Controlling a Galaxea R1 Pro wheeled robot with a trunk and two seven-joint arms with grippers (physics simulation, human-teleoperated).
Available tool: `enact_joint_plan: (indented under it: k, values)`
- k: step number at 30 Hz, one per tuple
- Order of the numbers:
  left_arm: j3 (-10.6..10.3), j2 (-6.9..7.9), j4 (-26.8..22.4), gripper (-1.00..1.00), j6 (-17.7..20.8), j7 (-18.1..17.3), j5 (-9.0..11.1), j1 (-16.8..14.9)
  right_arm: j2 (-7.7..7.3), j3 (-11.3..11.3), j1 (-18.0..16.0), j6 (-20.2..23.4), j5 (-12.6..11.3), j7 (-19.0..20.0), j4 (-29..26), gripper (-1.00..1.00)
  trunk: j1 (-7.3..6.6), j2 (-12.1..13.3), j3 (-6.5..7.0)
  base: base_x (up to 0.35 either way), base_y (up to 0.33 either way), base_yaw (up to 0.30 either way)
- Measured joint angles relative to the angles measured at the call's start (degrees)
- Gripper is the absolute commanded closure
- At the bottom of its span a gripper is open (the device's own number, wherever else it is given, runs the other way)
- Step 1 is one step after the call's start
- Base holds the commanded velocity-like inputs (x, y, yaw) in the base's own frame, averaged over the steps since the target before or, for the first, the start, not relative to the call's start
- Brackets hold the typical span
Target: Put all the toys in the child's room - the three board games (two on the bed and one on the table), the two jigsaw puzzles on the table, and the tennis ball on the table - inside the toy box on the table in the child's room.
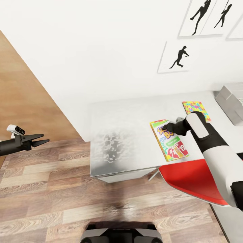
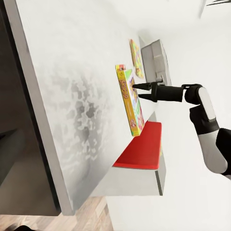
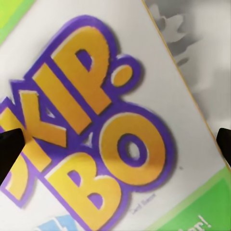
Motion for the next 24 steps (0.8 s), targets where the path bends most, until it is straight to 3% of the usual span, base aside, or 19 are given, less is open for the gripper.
enact_joint_plan:
  k: [5, 24]
  values:
    - [0.00, 0.00, 0.01, -1.00, 0.01, 0.00, 0.00, -0.04, -0.36, 0.04, 0.01, -0.14, -1.01, 0.33, 0.27, -1.00, 0.00, 0.00, 0.00, -0.003, 0.003, 0.000]
    - [0.00, 0.08, -0.01, -1.00, 0.02, 0.00, 0.00, -0.03, -0.33, 0.01, 0.00, -0.01, 0.16, 0.29, 0.07, -1.00, 0.00, 0.00, 0.00, -0.043, 0.054, 0.000]
